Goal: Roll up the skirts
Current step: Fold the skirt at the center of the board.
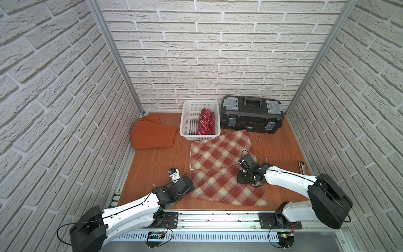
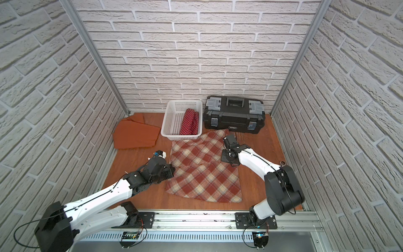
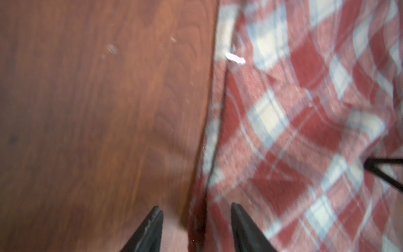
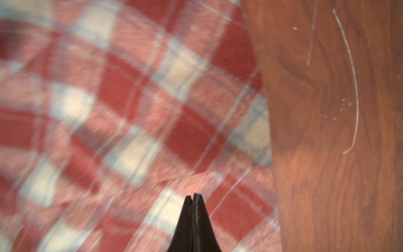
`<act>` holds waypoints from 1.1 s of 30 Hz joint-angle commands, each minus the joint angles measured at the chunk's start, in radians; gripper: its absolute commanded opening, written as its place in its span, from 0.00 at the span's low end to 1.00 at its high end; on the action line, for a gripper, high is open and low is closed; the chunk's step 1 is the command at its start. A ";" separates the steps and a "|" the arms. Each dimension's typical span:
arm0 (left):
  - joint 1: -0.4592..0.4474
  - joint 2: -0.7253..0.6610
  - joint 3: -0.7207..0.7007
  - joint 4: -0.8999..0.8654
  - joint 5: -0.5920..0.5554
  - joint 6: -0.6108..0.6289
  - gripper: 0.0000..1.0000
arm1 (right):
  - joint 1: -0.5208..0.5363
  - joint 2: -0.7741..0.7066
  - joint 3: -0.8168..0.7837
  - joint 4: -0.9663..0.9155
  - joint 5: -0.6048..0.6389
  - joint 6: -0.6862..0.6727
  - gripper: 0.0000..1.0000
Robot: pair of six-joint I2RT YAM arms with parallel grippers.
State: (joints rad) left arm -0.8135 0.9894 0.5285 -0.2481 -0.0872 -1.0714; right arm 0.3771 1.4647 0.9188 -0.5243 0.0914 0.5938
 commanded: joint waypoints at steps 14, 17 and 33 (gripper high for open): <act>-0.137 -0.007 -0.298 0.074 -0.252 -0.389 0.00 | 0.233 0.000 -0.300 0.084 -0.111 0.218 0.02; -0.147 -0.078 -0.303 -0.026 -0.274 -0.411 0.00 | 0.233 -0.046 -0.340 0.042 -0.104 0.225 0.02; -0.260 -0.158 -0.164 -0.277 -0.234 -0.467 0.34 | 0.191 -0.033 -0.196 -0.094 0.006 0.068 0.04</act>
State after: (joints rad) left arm -1.0054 0.8017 0.3222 -0.4812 -0.3428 -1.4803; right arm 0.5724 1.4075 0.6968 -0.5877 0.0685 0.6945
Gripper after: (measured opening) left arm 0.278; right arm 0.045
